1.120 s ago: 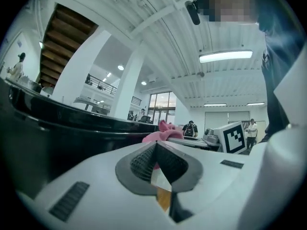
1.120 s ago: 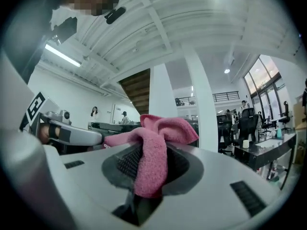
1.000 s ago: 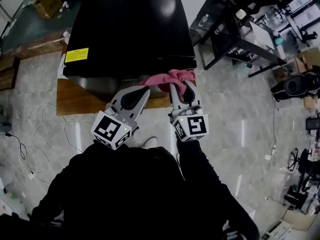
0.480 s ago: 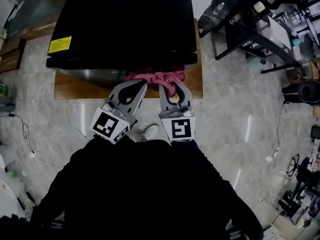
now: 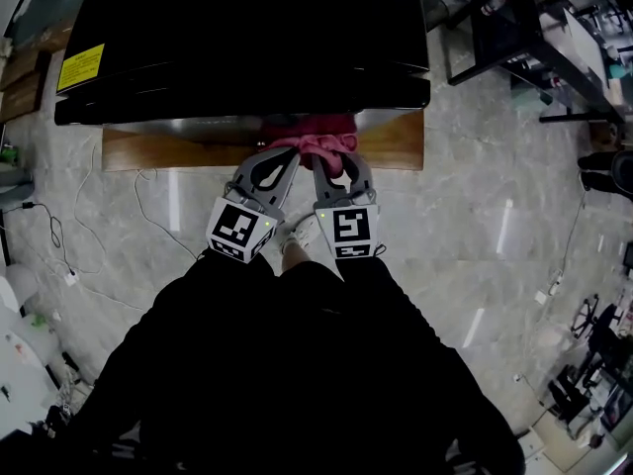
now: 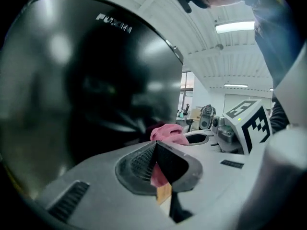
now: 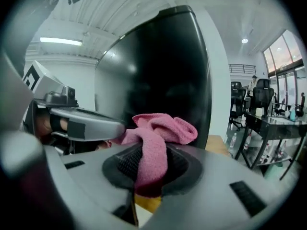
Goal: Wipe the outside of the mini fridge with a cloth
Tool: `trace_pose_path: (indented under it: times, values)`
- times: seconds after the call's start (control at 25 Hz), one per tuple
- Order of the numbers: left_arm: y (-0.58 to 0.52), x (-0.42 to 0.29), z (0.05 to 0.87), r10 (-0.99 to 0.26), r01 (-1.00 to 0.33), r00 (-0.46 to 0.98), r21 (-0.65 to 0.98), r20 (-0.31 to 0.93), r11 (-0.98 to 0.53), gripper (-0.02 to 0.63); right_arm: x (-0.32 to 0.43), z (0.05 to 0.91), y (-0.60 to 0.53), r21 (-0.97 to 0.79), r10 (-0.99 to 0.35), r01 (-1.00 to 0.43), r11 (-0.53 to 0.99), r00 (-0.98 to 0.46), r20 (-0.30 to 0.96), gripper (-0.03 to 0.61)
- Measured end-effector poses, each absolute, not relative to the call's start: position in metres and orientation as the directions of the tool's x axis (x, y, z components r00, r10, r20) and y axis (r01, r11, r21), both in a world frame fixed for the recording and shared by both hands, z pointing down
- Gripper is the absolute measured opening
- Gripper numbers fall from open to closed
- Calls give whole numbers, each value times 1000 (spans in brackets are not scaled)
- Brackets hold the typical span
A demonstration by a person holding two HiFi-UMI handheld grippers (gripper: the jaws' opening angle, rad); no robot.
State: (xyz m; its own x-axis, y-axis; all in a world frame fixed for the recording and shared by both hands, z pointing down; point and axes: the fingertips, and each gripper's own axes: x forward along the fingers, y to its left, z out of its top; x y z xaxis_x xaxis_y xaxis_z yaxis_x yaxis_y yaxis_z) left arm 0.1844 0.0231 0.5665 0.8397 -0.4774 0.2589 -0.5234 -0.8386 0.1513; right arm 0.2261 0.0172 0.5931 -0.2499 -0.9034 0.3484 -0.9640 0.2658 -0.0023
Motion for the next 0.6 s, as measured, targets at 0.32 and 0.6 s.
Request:
trace_pose_path:
  times: [0.32,0.6]
  values:
    - [12,172,685,-462,-571,781,181,419,-801,6,221,692,10,-37,-861,-974,224,-215,460,97]
    - [11,196,751,-461,-611,737,194,495,-768,6,243,760,12,-81,-818,-979,186,-200,539,97]
